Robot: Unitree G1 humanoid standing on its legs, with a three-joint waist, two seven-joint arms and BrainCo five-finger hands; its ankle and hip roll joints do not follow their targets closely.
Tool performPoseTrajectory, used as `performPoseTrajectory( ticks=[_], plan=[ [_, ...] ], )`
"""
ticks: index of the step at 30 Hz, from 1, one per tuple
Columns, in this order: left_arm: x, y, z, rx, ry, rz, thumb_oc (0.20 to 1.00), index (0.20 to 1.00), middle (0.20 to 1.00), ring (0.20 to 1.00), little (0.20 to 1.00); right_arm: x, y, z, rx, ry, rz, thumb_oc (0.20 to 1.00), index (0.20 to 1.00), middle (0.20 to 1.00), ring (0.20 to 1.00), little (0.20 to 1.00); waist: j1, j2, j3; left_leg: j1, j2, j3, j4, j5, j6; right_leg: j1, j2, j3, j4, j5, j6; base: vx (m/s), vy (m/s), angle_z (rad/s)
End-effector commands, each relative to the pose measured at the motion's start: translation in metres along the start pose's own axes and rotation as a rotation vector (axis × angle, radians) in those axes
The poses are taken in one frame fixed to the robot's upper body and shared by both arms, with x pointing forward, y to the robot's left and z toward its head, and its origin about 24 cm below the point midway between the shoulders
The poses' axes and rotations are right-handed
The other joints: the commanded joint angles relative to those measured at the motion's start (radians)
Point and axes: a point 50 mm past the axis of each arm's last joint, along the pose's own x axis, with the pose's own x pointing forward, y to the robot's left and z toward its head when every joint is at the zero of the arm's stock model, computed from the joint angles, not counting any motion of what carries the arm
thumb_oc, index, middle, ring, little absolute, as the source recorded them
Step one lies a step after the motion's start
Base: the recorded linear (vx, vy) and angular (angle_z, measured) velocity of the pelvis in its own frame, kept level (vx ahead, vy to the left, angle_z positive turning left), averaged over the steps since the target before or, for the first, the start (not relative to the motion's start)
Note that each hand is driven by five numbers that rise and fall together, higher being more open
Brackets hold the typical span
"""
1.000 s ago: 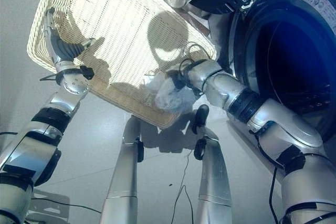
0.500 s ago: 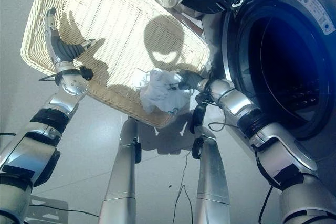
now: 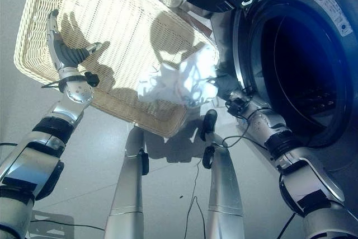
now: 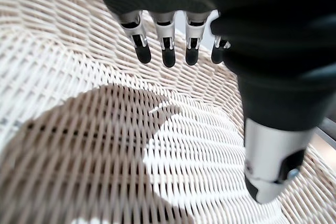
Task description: Put the clothes into the washing machine.
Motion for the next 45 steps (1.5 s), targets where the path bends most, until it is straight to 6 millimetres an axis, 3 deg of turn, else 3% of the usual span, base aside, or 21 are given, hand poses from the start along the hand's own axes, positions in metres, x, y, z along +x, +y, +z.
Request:
performPoseTrajectory(
  ticks=[1,8,11,13,18,20,21,22,26,29,35,40,45],
  plan=[
    [0.007,0.013,-0.001,-0.029,-0.012,0.089,1.0,1.0,1.0,1.0,1.0,-0.014,-0.011,0.017,0.161,-0.209,0.011,0.2,0.2,0.2,0.2,0.2,-0.002,-0.005,-0.009,0.023,-0.075,0.086,0.114,-0.121,0.059,0.087,0.088,-0.021,-0.261,0.197,0.053,-0.01,0.03,-0.02],
    [0.003,0.013,-0.008,-0.04,0.0,0.094,1.0,1.0,1.0,1.0,1.0,-0.066,-0.068,0.03,0.387,-0.472,-0.289,0.2,0.2,0.2,0.2,0.2,-0.006,0.015,-0.009,0.031,-0.066,0.096,0.107,-0.13,0.057,0.093,0.087,-0.011,-0.268,0.195,0.057,0.0,0.023,-0.02],
    [0.001,0.014,-0.011,-0.043,0.007,0.1,1.0,1.0,1.0,1.0,1.0,-0.088,-0.086,0.038,0.447,-0.579,-0.484,0.2,0.2,0.2,0.2,0.2,-0.008,0.021,-0.009,0.033,-0.064,0.099,0.107,-0.134,0.057,0.095,0.087,-0.007,-0.272,0.197,0.059,0.0,0.0,0.0],
    [0.0,0.014,-0.012,-0.043,0.015,0.102,1.0,1.0,1.0,1.0,1.0,-0.104,-0.1,0.04,0.479,-0.611,-0.725,0.2,0.2,0.2,0.2,0.2,-0.009,0.023,-0.009,0.034,-0.06,0.102,0.11,-0.138,0.055,0.096,0.086,-0.004,-0.272,0.197,0.061,0.0,0.0,0.0],
    [-0.013,0.008,-0.018,-0.029,0.01,0.095,1.0,1.0,1.0,1.0,1.0,-0.147,-0.113,0.085,0.531,-0.931,-1.131,0.2,0.2,0.2,0.2,0.2,-0.009,0.026,-0.009,0.036,-0.056,0.097,0.12,-0.153,0.053,0.105,0.087,0.001,-0.28,0.202,0.064,0.0,0.0,0.0],
    [-0.02,0.004,-0.017,-0.025,0.002,0.093,1.0,1.0,1.0,1.0,1.0,-0.155,-0.103,0.112,0.478,-1.15,-1.212,0.2,0.2,0.2,0.2,0.2,-0.007,0.026,-0.009,0.037,-0.058,0.092,0.117,-0.157,0.054,0.11,0.088,0.001,-0.29,0.204,0.067,0.0,0.0,0.0],
    [-0.021,0.005,-0.017,-0.026,-0.003,0.093,1.0,1.0,1.0,1.0,1.0,-0.155,-0.096,0.124,0.447,-1.239,-1.239,0.338,0.338,0.338,0.338,0.338,-0.005,0.026,-0.009,0.039,-0.057,0.092,0.113,-0.157,0.055,0.113,0.088,-0.001,-0.293,0.204,0.067,0.0,0.0,0.0],
    [-0.021,0.004,-0.015,-0.029,-0.007,0.09,1.0,1.0,1.0,1.0,1.0,-0.15,-0.089,0.134,0.404,-1.275,-1.244,1.0,1.0,1.0,1.0,1.0,-0.005,0.026,-0.009,0.041,-0.055,0.094,0.107,-0.156,0.055,0.116,0.087,-0.003,-0.295,0.204,0.068,0.0,0.0,0.0],
    [-0.009,0.007,-0.007,-0.038,-0.012,0.086,1.0,1.0,1.0,1.0,1.0,-0.126,-0.065,0.171,0.215,-1.269,-1.183,1.0,1.0,1.0,1.0,1.0,-0.002,0.019,-0.009,0.044,-0.058,0.087,0.096,-0.15,0.058,0.12,0.09,-0.003,-0.307,0.21,0.067,-0.02,0.006,-0.02],
    [0.0,0.012,-0.004,-0.032,-0.02,0.072,1.0,1.0,1.0,1.0,1.0,-0.132,-0.069,0.182,0.197,-1.257,-1.169,1.0,1.0,1.0,1.0,1.0,0.0,0.014,-0.009,0.038,-0.061,0.081,0.088,-0.135,0.06,0.117,0.09,-0.006,-0.313,0.221,0.065,-0.02,-0.005,-0.03],
    [0.0,0.012,-0.006,-0.028,-0.035,0.05,1.0,1.0,1.0,1.0,1.0,-0.156,-0.084,0.177,0.212,-1.232,-1.206,1.0,1.0,1.0,1.0,1.0,0.007,0.015,-0.009,0.034,-0.065,0.073,0.09,-0.134,0.063,0.115,0.087,-0.012,-0.308,0.218,0.063,0.0,-0.016,0.0],
    [-0.001,0.007,-0.001,-0.031,-0.039,0.034,1.0,1.0,1.0,1.0,1.0,-0.144,-0.084,0.169,0.167,-1.155,-1.276,1.0,1.0,1.0,1.0,1.0,0.013,0.024,-0.009,0.041,-0.074,0.071,0.095,-0.153,0.068,0.117,0.084,-0.012,-0.305,0.205,0.065,0.01,-0.023,0.01],
    [0.003,0.005,0.004,-0.034,-0.055,0.026,1.0,1.0,1.0,1.0,1.0,-0.148,-0.09,0.16,0.203,-1.02,-1.535,1.0,1.0,1.0,1.0,1.0,0.016,0.025,-0.009,0.04,-0.076,0.072,0.094,-0.15,0.07,0.118,0.079,-0.016,-0.315,0.214,0.067,0.0,0.0,0.0]
  ],
)
